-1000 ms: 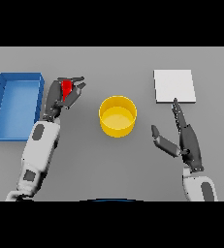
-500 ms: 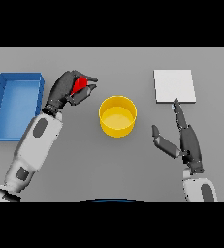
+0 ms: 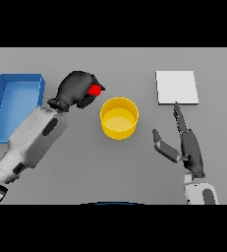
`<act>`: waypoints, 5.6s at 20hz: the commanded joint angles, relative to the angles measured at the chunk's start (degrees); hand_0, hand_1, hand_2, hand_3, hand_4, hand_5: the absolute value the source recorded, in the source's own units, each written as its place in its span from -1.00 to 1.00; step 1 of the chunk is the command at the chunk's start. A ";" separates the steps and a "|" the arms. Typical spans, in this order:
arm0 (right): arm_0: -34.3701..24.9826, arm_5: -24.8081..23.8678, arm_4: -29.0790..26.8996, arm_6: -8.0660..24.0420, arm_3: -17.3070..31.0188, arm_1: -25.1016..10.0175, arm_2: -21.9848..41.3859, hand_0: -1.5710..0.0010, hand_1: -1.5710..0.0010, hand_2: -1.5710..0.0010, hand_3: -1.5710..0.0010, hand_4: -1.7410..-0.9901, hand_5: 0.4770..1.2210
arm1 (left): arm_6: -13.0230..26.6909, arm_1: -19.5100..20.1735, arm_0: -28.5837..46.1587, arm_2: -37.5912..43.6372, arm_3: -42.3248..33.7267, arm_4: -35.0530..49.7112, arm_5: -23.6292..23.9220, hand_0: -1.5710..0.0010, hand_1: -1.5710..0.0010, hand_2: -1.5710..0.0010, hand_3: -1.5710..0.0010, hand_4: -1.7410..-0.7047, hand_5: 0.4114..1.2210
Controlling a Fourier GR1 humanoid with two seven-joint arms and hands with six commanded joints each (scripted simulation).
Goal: Pick up the red beaker and tilt it to pour out 1 green nut into yellow bowl. Pick up the yellow bowl and place it on the metallic measuring scale.
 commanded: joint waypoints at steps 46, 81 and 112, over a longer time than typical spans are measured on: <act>-0.50 -2.29 1.70 -3.01 1.72 1.07 -0.03 1.00 1.00 1.00 1.00 0.55 -0.50 | -11.04 2.40 -51.97 -45.10 29.61 -24.87 -10.84 -1.00 -1.00 -1.00 -0.60 -0.97 1.00; -4.91 0.24 -1.17 -3.21 5.37 -0.39 -1.12 1.00 1.00 1.00 1.00 0.48 -0.44 | 24.39 29.99 2.13 -2.92 9.58 58.94 27.59 -1.00 -1.00 -1.00 -0.76 -1.00 1.00; -16.09 10.82 16.68 2.00 6.43 -13.78 9.59 1.00 1.00 1.00 1.00 0.40 -0.39 | 14.85 35.24 7.59 -8.88 -0.94 62.30 17.95 0.99 0.99 0.99 0.99 0.97 -0.37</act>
